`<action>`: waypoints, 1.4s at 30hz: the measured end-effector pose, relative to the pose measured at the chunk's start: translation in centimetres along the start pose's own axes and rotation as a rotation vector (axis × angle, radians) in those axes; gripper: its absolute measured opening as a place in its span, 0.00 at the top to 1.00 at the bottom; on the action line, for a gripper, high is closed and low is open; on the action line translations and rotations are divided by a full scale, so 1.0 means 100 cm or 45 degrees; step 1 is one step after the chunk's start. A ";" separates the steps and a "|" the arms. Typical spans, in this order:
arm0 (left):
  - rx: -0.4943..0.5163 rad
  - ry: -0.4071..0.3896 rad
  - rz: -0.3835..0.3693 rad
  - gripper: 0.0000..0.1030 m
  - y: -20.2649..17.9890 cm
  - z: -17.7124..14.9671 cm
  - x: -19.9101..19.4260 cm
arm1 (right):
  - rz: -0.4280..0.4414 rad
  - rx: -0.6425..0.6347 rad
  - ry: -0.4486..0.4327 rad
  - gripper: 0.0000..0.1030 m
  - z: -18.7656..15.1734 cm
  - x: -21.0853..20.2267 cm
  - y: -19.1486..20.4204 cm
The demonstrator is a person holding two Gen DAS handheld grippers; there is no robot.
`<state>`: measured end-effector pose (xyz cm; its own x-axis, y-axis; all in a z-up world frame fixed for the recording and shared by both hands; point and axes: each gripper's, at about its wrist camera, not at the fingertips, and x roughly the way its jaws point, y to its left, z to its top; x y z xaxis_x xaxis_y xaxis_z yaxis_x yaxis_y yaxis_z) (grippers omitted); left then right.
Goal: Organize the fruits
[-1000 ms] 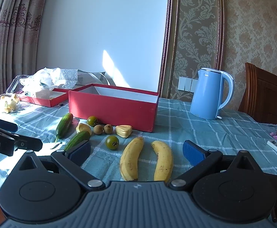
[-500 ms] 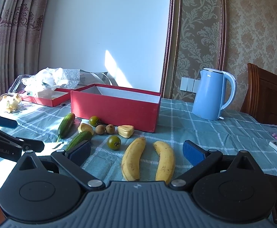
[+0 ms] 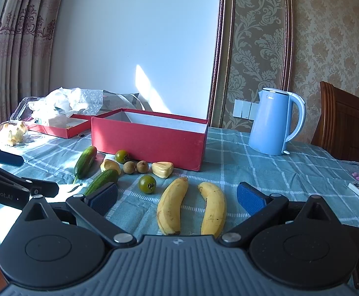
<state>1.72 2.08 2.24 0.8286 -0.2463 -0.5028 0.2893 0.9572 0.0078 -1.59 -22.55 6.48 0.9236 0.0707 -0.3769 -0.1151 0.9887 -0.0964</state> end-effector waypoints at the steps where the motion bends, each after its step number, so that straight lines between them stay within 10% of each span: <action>1: -0.001 0.000 0.000 0.00 0.000 0.000 0.000 | -0.002 0.000 0.001 0.00 0.000 0.000 0.000; 42: -0.035 0.020 0.037 0.00 0.005 0.001 0.004 | -0.021 -0.020 -0.008 0.00 0.002 -0.003 0.003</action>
<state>2.22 2.51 2.15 0.8287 -0.2163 -0.5162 0.2517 0.9678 -0.0014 -1.84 -22.26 6.74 0.9276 0.0554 -0.3693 -0.1056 0.9875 -0.1172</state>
